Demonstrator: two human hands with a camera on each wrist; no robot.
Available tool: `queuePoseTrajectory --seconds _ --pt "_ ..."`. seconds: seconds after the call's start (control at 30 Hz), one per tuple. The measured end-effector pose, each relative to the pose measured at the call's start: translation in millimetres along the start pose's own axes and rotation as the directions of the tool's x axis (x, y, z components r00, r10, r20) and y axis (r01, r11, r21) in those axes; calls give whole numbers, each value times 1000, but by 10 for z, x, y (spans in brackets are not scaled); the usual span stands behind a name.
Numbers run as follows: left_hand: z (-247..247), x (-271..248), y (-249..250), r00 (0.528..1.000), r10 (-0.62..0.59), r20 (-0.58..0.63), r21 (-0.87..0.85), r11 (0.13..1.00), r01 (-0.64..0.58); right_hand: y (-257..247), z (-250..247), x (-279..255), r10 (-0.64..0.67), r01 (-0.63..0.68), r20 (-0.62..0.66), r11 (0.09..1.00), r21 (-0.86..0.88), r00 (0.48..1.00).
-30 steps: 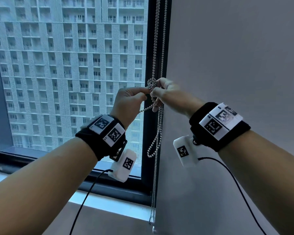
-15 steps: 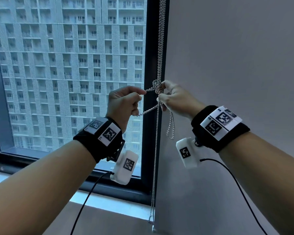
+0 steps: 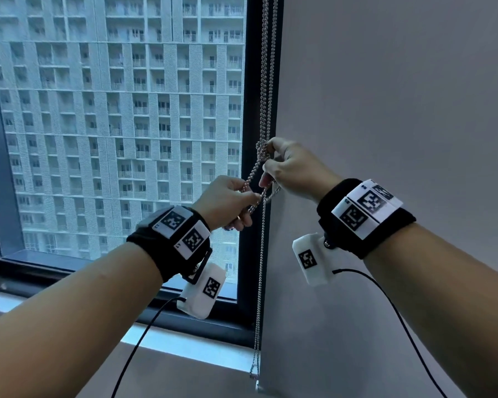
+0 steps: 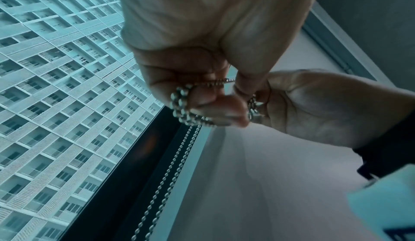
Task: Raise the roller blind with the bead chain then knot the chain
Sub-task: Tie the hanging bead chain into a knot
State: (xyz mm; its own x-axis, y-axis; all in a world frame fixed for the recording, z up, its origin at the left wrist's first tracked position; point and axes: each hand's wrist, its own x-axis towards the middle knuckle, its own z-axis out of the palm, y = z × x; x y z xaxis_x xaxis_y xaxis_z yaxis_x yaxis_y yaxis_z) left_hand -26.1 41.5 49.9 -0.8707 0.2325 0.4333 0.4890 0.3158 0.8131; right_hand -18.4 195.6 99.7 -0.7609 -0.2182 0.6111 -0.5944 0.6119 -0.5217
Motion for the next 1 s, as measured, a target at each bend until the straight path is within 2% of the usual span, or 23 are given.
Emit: queuePoseTrajectory --seconds 0.13,0.2,0.33,0.43,0.53,0.63,0.7,0.8,0.9,1.0 --pt "46 -36 -136 1000 7 -5 91 996 -6 7 -39 -33 36 -36 -21 999 -5 999" --pt "74 -49 -191 1000 8 -14 78 997 -7 26 -47 -29 44 -45 -51 999 -5 998" --pt "123 -90 -253 999 6 49 -4 1000 -6 19 -129 22 43 -35 -150 998 60 988" --pt "169 -114 -301 995 -50 90 -100 993 59 -39 -207 62 25 -12 -214 998 62 977" --pt "230 -127 -314 994 -74 85 -179 980 88 -84 -218 68 6 4 -221 999 47 975" --pt "260 -107 -233 996 -46 78 -320 945 69 -84 -187 57 3 7 -202 999 48 979" --pt "268 -89 -121 1000 -14 28 -421 907 25 -60 -160 67 -6 14 -208 999 36 978" --pt "270 -28 26 994 -19 -109 -541 840 -43 -21 -137 100 -9 13 -231 1000 17 973" --pt "278 35 57 973 -11 -232 -567 814 -126 -23 -129 107 0 9 -216 999 44 976" --pt "320 43 17 954 -2 -300 -580 794 -181 -68 -155 85 16 6 -183 993 121 983"
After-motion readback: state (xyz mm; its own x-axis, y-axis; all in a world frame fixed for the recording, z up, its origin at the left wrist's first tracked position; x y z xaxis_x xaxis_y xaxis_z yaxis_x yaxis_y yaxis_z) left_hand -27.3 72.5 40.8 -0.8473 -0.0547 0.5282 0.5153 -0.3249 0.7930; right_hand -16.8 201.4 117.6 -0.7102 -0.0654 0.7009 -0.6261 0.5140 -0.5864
